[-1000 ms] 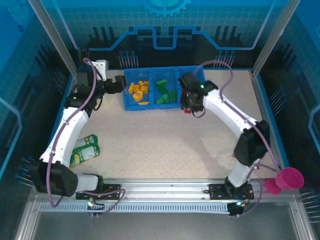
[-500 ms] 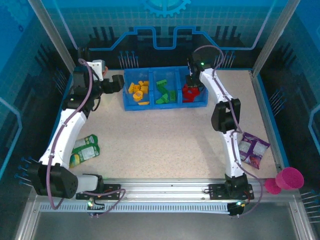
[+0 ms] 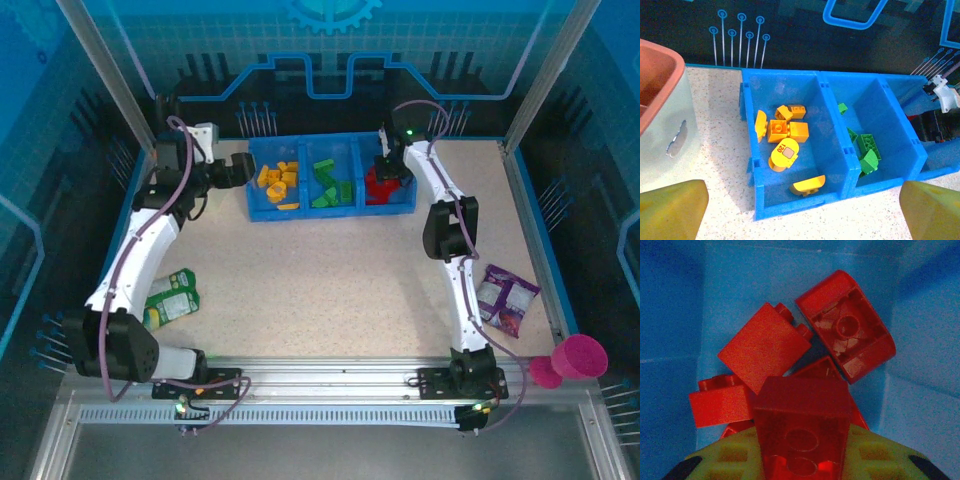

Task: Sort the legos into containers by color
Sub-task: Place the lego in the container.

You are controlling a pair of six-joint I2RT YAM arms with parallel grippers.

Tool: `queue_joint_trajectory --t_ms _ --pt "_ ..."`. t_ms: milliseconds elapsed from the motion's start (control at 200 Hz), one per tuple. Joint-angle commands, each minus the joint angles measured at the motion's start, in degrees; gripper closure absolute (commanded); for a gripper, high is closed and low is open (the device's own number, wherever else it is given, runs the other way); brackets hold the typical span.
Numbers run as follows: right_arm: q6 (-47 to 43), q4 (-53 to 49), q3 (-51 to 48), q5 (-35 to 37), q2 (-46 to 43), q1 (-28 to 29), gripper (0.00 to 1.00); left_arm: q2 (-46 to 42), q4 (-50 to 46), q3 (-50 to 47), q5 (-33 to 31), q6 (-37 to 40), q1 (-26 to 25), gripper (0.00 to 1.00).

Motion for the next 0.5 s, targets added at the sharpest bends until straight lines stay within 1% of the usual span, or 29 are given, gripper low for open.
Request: queue_joint_trajectory --t_ms 0,125,190,335,495 --pt "-2.3 1.3 -1.1 -1.0 0.0 0.1 0.72 1.5 0.0 1.7 2.7 -1.5 0.3 0.01" --pt "-3.6 1.7 -1.9 -1.1 -1.5 0.7 0.65 1.1 -0.7 2.1 1.1 -0.3 0.3 0.01" --pt "-4.5 2.4 -2.8 -1.3 -3.3 1.4 0.58 0.6 -2.3 3.1 -0.1 0.6 0.3 0.02" --pt "-4.7 6.3 -8.4 -2.0 -8.9 2.1 0.47 -1.4 -3.9 4.2 -2.4 2.4 0.3 0.01" --pt "-4.9 10.6 -16.8 -2.9 -15.1 2.5 0.43 -2.8 -5.6 6.1 -4.2 2.7 0.3 0.01"
